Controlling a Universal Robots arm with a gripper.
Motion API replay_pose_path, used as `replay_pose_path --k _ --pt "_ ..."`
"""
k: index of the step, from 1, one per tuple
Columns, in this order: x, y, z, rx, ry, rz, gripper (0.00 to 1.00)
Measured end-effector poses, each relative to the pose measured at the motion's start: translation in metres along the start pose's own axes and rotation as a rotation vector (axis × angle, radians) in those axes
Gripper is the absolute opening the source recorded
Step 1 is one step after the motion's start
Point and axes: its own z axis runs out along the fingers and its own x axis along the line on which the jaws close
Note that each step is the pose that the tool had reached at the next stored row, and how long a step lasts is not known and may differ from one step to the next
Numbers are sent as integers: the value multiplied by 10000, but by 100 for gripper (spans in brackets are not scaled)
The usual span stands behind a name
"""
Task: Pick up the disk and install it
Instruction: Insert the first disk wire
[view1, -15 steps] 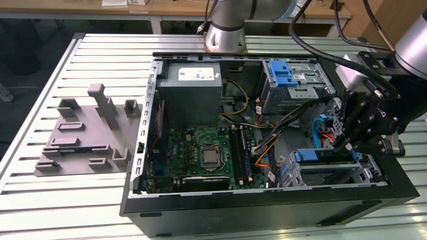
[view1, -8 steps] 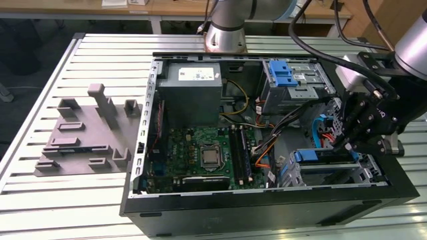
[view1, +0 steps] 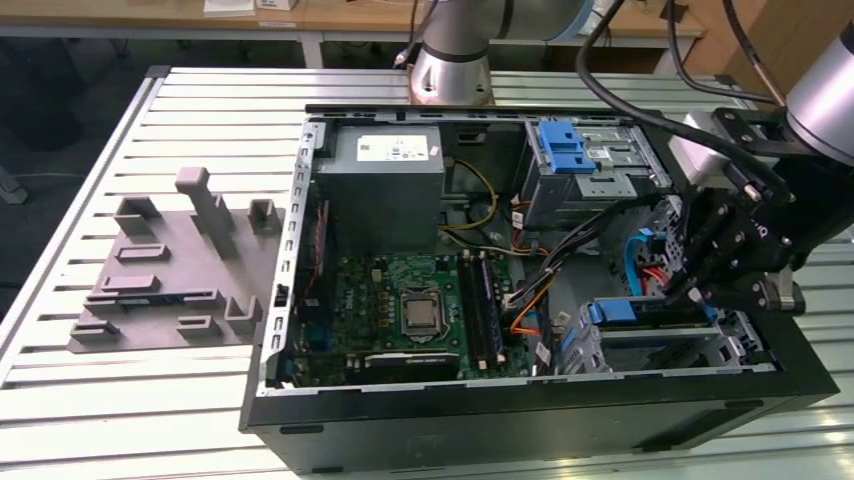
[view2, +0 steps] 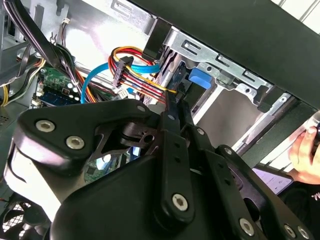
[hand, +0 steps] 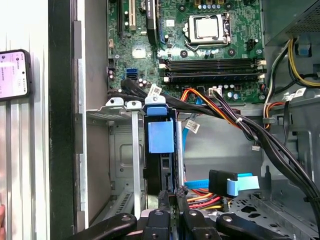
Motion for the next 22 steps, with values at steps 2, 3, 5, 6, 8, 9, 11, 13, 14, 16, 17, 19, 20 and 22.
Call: replay_pose_path --k 2,3,5,6,8,9,11,13,14,16,17,19,20,22 --pt "0 0 12 -3 1 1 17" --pt "0 -1 17 -6 3 1 17" --pt "0 -1 18 -7 6 1 17" --pt "0 -1 18 -8 6 0 17" --pt "0 -1 19 -7 5 0 17" --pt "0 -2 19 -9 4 1 17" --pt "0 -1 16 -11 0 1 18" --pt "0 0 -13 -12 3 1 24" --pt "0 1 -31 -13 4 0 24" --pt "1 4 -66 -16 5 0 24" --pt "1 4 -73 -16 4 0 24" --pt "1 4 -72 -17 1 0 23" --pt "1 4 -73 -16 1 0 16" --pt "1 4 -75 -16 4 0 16"
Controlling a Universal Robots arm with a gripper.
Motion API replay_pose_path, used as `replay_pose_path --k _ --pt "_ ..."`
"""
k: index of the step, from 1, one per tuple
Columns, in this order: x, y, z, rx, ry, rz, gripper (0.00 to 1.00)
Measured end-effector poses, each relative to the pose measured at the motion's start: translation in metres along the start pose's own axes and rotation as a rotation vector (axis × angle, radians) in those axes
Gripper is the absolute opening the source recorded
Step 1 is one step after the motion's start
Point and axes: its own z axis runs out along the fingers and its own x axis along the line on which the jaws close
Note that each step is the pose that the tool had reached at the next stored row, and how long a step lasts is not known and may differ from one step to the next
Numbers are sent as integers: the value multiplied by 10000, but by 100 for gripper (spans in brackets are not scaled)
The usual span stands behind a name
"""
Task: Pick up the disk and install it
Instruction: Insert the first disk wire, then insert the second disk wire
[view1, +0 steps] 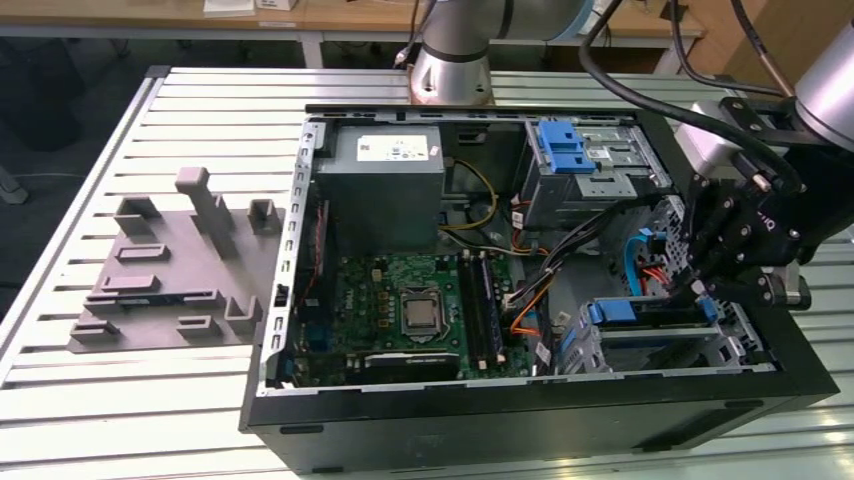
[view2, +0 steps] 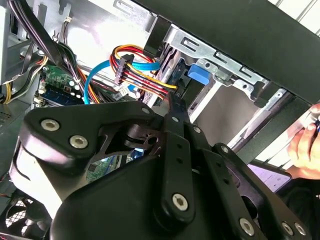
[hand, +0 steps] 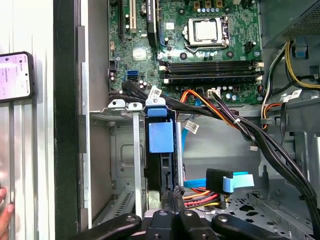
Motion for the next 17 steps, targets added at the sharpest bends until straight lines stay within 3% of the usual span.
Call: replay_pose_path --k 1,17 --pt "0 0 0 0 0 0 11" --pt "0 3 -3 6 -1 0 11"
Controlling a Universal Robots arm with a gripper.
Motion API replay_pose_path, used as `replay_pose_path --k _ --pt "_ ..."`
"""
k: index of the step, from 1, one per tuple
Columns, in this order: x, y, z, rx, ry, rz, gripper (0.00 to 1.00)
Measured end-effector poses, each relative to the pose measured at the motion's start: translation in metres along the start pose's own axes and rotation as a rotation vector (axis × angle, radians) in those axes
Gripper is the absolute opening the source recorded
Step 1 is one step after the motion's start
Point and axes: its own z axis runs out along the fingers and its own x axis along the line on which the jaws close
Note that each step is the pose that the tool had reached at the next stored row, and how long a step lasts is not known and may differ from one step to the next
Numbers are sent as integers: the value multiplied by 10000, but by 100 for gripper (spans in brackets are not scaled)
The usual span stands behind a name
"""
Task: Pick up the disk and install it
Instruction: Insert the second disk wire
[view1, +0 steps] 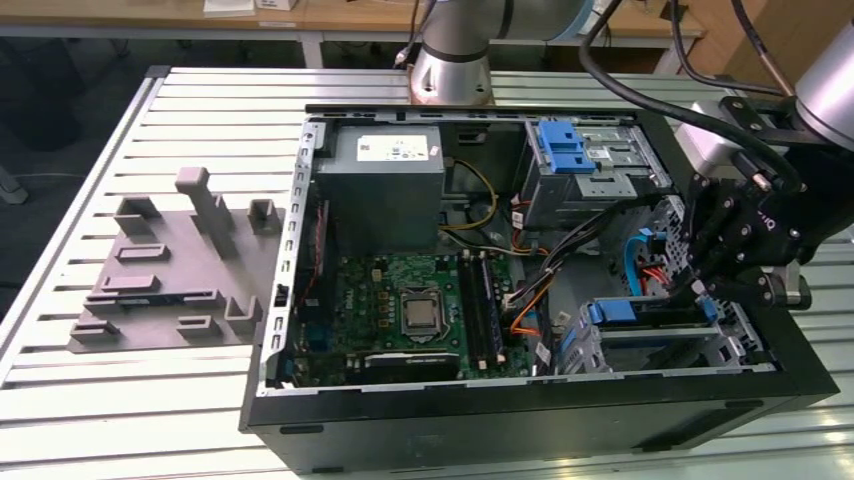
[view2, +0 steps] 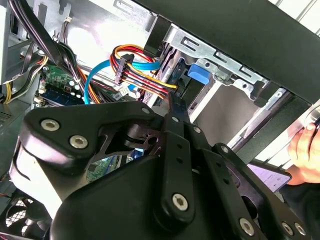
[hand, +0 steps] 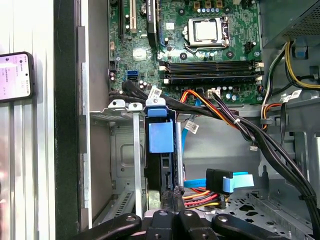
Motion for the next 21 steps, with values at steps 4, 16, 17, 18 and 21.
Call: replay_pose_path --k 4,16,17,18,21 --pt "1 23 1 97 -5 1 11" --pt "7 87 -137 354 -23 1 11" --pt "8 100 -148 371 -24 1 11" --pt "9 115 -161 388 -25 1 11" --pt "12 159 -203 430 -28 1 11"
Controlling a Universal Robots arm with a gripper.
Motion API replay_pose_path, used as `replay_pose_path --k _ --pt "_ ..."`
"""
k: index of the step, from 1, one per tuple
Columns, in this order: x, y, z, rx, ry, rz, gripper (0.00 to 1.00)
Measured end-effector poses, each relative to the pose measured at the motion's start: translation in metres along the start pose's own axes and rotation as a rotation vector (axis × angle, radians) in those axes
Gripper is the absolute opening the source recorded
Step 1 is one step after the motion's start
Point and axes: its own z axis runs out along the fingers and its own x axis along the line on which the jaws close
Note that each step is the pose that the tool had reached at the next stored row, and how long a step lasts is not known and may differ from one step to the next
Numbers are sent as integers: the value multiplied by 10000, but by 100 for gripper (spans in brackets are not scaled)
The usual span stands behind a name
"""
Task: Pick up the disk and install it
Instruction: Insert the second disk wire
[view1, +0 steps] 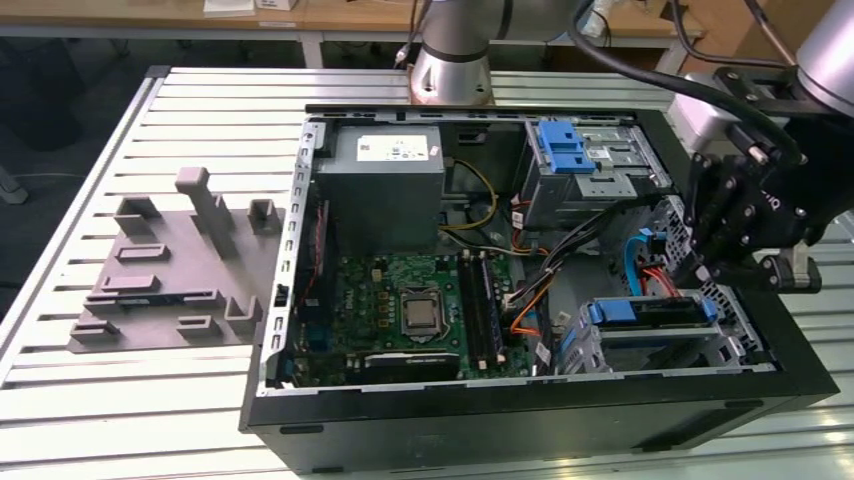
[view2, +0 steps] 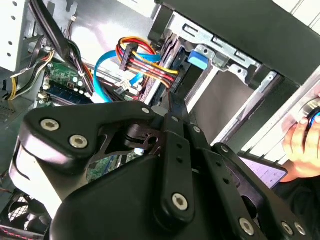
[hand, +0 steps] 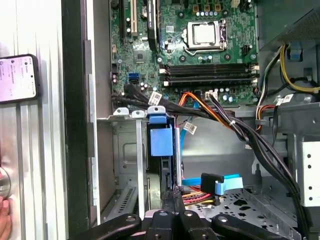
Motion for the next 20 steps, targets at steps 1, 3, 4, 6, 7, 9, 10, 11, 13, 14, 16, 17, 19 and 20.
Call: replay_pose_path --k 1,3,4,6,7,9,10,11,13,14,16,17,19,20 --pt "1 17 -12 10 -1 0 11" --pt "4 57 -36 33 -2 0 11" --pt "5 80 -45 47 -5 0 11" --pt "9 131 -59 89 -8 1 11" --pt "11 158 -66 116 -8 1 11" --pt "14 192 -88 146 -9 2 11" --pt "14 201 -106 151 -11 1 11" --pt "15 207 -128 155 -12 2 11" --pt "15 218 -179 158 -12 1 11" --pt "13 222 -202 159 -13 1 11" --pt "7 229 -225 159 -26 1 11" --pt "4 234 -232 158 -36 2 11" --pt "-1 244 -246 156 -62 1 11" --pt "-4 250 -250 155 -77 1 11"
